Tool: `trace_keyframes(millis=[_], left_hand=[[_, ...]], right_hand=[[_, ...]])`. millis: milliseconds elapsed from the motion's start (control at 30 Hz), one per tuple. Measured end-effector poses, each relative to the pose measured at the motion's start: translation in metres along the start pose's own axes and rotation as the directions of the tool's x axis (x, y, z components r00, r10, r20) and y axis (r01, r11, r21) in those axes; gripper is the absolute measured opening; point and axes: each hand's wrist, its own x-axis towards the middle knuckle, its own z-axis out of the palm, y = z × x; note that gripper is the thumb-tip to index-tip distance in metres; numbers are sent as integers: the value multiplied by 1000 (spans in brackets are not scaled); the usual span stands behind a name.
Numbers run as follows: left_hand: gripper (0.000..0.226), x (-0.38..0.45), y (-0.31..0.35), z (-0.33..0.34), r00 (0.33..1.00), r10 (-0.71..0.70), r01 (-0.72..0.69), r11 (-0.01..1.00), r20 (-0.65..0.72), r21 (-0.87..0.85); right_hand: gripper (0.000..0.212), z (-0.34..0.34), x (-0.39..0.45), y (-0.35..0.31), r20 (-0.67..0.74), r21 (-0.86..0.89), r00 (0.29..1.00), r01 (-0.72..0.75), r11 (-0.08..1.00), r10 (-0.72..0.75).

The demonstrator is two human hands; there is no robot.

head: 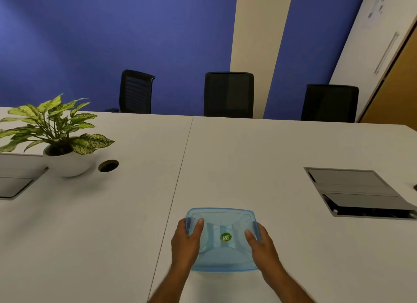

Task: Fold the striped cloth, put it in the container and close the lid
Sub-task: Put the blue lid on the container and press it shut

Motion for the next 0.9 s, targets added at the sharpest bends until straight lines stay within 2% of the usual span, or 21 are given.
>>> trace_keyframes(millis=[133, 333, 900], left_hand=[[26, 14, -25, 1, 987, 134, -125, 988, -88, 95], [22, 32, -48, 7, 978, 182, -164, 974, -105, 156], [43, 64, -73, 15, 994, 56, -35, 974, -91, 224]], right_hand=[[48, 15, 9, 8, 16, -113, 999, -42, 993, 44], [55, 26, 27, 20, 20, -163, 995, -92, 982, 96], [64, 45, 62, 36, 48, -252, 987, -134, 959, 150]])
